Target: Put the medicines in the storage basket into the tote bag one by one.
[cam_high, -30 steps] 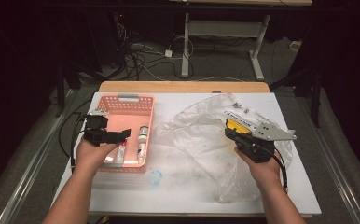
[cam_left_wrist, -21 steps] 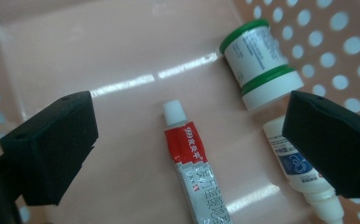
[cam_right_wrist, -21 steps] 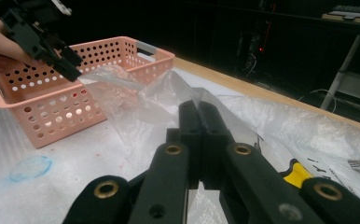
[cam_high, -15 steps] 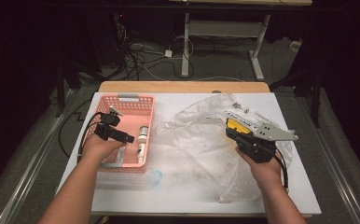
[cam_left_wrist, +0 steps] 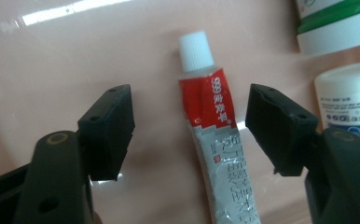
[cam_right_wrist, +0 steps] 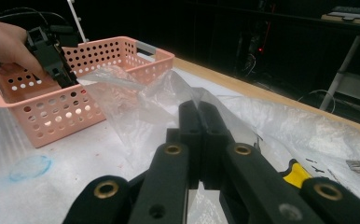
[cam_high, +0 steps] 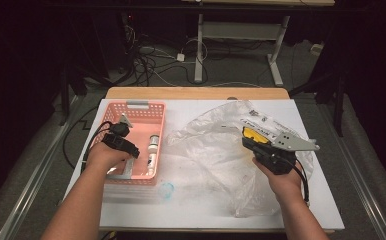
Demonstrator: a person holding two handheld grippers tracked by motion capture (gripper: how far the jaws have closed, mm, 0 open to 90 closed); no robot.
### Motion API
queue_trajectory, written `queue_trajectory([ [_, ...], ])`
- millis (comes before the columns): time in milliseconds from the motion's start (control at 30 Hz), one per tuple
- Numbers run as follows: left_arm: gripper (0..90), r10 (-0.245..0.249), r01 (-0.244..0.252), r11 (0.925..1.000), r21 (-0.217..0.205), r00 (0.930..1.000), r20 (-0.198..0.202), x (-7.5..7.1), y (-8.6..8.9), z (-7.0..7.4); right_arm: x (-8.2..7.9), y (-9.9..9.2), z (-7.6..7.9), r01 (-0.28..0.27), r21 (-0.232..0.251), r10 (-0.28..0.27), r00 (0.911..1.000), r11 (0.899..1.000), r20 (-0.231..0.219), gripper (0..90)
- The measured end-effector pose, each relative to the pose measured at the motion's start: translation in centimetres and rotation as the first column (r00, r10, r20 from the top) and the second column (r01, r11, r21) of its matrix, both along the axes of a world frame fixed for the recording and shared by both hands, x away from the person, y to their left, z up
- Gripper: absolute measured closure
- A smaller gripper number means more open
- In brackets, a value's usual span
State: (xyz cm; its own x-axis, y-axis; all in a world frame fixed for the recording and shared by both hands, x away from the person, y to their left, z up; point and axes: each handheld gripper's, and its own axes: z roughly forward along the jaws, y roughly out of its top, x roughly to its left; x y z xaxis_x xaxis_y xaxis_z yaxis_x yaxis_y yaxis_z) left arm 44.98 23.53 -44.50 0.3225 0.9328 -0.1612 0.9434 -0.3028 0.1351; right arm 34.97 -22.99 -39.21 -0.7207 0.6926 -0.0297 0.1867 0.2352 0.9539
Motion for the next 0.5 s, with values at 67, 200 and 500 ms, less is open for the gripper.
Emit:
queue_trajectory([
  [67,34.9,-0.007,0.007,1.0,0.004,0.9998,-0.017,0.1,-0.1,-0.1,0.0,0.0,0.0,0.0,0.0,0.0,1.0,1.0,-0.001,90.0],
  [200,40.2,-0.009,0.009,0.9998,0.02,0.9997,-0.021,0.1,-0.4,-0.1,0.0,-0.1,0.0,0.004,-0.003,-0.004,1.0,1.0,0.001,90.0],
  [500,50.3,-0.042,0.044,0.9931,0.109,0.9989,-0.02,0.1,-1.8,-0.1,0.0,0.1,-0.1,0.001,-0.002,-0.001,1.0,1.0,-0.005,90.0],
])
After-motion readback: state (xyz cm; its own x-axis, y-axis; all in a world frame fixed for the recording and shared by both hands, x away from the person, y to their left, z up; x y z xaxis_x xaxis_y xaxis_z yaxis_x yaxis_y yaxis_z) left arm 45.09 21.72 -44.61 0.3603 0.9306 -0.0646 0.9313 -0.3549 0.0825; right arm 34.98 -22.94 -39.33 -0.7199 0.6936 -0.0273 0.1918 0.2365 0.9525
